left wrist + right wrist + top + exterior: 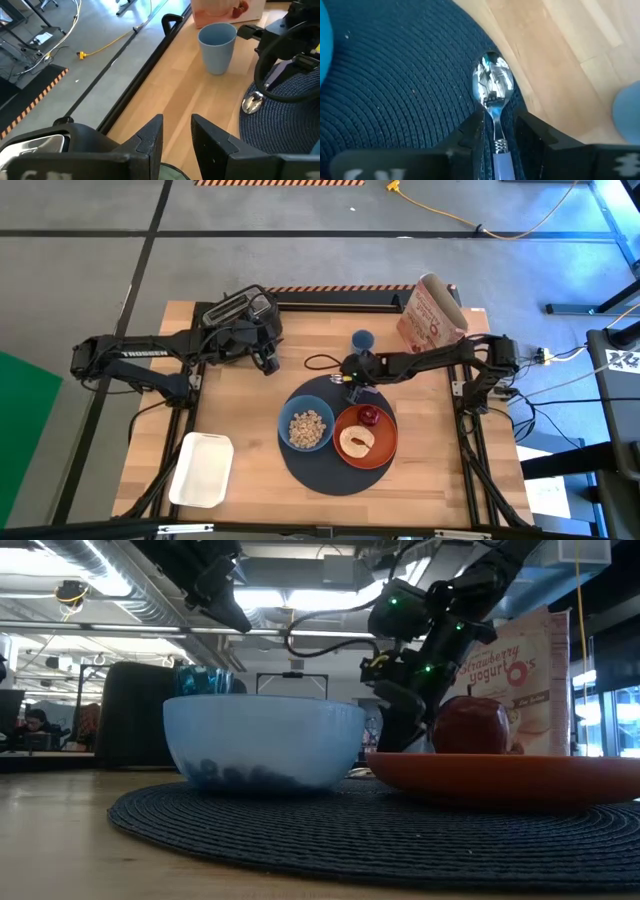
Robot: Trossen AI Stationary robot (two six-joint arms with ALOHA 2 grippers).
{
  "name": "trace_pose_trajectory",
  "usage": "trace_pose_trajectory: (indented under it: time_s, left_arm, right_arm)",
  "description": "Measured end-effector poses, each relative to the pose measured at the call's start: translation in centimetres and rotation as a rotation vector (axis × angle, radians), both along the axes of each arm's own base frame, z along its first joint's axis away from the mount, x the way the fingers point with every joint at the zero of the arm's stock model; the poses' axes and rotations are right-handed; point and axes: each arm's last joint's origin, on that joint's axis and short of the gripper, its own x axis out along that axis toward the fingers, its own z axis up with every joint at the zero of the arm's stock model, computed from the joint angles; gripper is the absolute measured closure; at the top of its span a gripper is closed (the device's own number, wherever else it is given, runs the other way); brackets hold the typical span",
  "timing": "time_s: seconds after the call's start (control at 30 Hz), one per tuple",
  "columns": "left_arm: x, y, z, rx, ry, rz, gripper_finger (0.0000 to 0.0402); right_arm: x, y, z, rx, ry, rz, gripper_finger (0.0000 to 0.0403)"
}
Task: Arrange a breakfast setting
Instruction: Put the spoon on the placemat
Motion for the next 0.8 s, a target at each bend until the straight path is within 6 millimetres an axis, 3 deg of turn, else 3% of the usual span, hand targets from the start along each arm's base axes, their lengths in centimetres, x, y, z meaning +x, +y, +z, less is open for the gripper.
trace_pose_trajectory:
  time_s: [0.8]
  left_arm:
    - [0.0, 0.0, 0.1, 0.017, 0.007, -0.012, 0.0305]
  right_arm:
    - [0.5, -0.1, -2.0, -0.004, 0.042, -0.002, 0.031]
